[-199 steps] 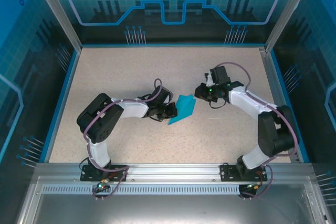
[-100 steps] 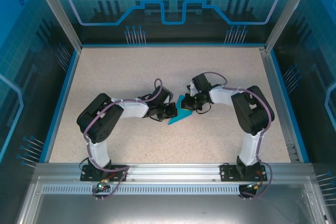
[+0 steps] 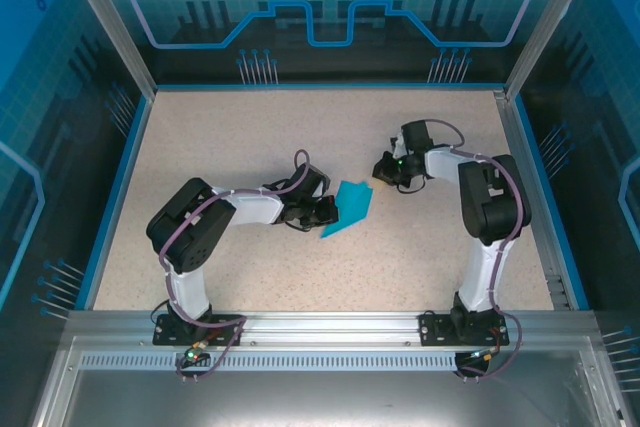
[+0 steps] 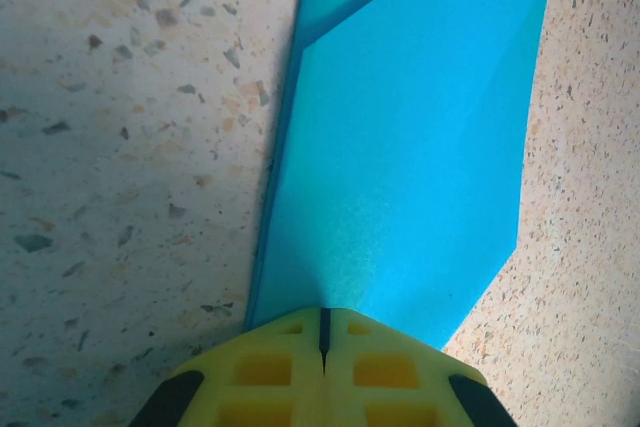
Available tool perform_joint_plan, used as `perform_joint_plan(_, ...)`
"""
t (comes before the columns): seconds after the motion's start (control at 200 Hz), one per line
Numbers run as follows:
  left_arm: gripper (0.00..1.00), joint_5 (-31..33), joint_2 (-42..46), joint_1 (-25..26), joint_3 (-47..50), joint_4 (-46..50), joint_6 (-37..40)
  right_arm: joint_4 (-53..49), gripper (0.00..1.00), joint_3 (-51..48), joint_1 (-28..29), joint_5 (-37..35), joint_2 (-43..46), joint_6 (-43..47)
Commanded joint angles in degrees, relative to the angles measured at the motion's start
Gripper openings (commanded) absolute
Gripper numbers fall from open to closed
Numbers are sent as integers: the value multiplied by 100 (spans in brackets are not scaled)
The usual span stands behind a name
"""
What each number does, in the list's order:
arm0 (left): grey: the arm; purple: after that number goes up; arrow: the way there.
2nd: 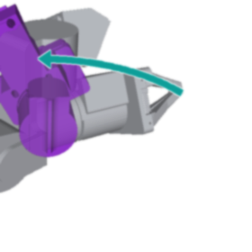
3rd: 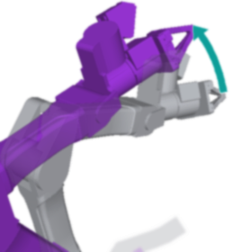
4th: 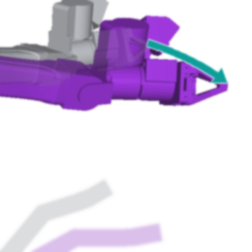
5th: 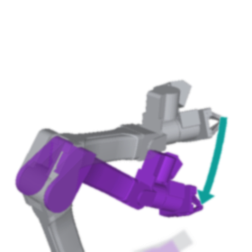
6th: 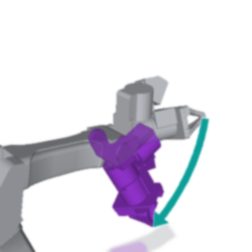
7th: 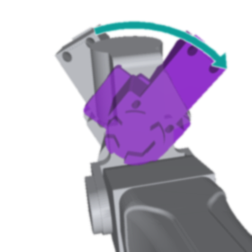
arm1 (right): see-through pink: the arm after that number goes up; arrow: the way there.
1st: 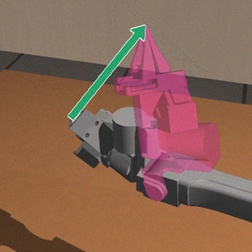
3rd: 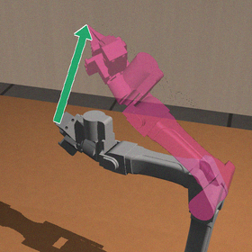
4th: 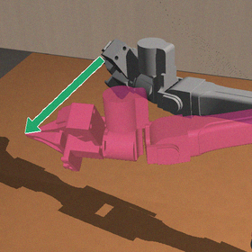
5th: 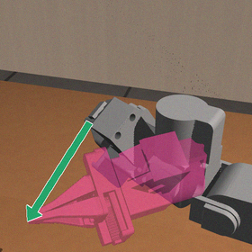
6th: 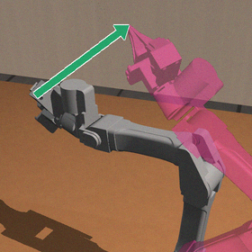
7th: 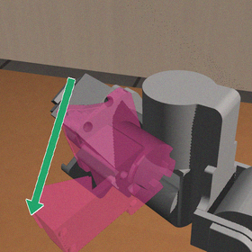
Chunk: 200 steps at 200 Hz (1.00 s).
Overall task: Fold a paper plane with a square sheet of paper (pick it up from the middle)
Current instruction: Fourth fold the wing at the center of the table.
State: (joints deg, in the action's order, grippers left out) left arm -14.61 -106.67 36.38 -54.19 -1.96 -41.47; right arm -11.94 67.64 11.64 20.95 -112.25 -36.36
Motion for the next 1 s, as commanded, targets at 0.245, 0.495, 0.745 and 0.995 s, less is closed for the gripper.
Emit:
perform_joint_plan(0.245,0,59,-225,111,93,793,77,94,7,-867,1055,401,1210,-195)
perform_joint_plan(0.495,0,68,-161,123,106,767,58,298,6,-944,1596,626,761,-574)
perform_joint_plan(0.745,0,71,-134,123,128,758,52,304,5,-1161,1575,476,510,-734)
perform_joint_plan(0.995,0,87,-76,126,117,771,34,343,5,-1344,1536,341,270,-845)
